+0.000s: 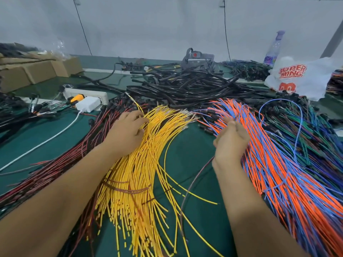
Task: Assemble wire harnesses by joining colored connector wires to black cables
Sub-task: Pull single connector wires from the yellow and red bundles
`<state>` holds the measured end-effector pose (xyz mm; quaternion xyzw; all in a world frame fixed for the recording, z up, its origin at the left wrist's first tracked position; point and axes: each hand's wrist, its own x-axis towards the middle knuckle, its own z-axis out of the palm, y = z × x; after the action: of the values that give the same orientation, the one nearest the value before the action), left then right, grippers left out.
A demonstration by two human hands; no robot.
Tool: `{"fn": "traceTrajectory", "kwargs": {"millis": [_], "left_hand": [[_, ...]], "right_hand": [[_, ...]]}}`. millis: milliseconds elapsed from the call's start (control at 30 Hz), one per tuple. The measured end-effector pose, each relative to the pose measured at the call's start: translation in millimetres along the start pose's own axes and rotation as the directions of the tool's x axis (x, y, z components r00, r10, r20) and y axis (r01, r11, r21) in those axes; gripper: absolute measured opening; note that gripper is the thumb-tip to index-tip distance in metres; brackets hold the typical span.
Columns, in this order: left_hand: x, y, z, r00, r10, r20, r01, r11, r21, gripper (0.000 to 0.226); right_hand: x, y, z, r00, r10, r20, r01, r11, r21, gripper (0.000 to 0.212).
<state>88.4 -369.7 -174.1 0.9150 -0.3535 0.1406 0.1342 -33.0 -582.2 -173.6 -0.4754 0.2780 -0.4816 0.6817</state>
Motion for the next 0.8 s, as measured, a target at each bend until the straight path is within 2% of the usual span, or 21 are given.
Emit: {"fn": "traceTrajectory", "kwargs": {"millis": [100,167,200,300,367,467,633,800], "left_hand": [[4.0,23.7,-6.2,0.995,0.036,-0.098,-0.041,0.998,-0.045,0.034],[6.6,47.7,-6.9,1.000,-0.020,-0.025,0.017,0.994,-0.104,0.025],[8.5,60.7,-4.2,0.999,-0.038,0.034,0.040,0.997,-0.069,0.018],[16.8,91.5,9.1,0.993,-0.034,0.112,0.016,0.987,0.162,0.018],[24.6,99.8,14.6,0.989,-0.107,0.102,0.084,0.974,0.210,0.019],[28.7,99.8,22.5,0.978,-0.199,0.056,0.190,0.972,0.136,0.018],[15.3,97.5,33.2,0.986,-0.141,-0.089,0.146,0.988,0.054,0.024],[19.5,102.6,33.9,0.970,-0.234,-0.059,0.236,0.972,0.021,0.023]], "right_hand": [[-13.7,5.0,9.0,0.982,0.055,0.180,-0.051,0.998,-0.030,0.032],[-18.3,8.4,11.5,0.966,0.087,0.242,-0.070,0.994,-0.079,0.032],[-19.7,10.0,11.6,0.960,0.107,0.258,-0.084,0.992,-0.099,0.032],[-21.4,12.1,10.1,0.949,0.157,0.275,-0.119,0.982,-0.149,0.031],[-21.9,11.5,8.5,0.945,0.166,0.283,-0.123,0.979,-0.163,0.031],[-23.5,10.0,8.2,0.941,0.163,0.297,-0.114,0.978,-0.177,0.029],[-27.2,7.2,9.6,0.928,0.161,0.336,-0.081,0.967,-0.241,0.026],[-28.6,6.9,9.3,0.922,0.154,0.354,-0.043,0.952,-0.303,0.024]]}}
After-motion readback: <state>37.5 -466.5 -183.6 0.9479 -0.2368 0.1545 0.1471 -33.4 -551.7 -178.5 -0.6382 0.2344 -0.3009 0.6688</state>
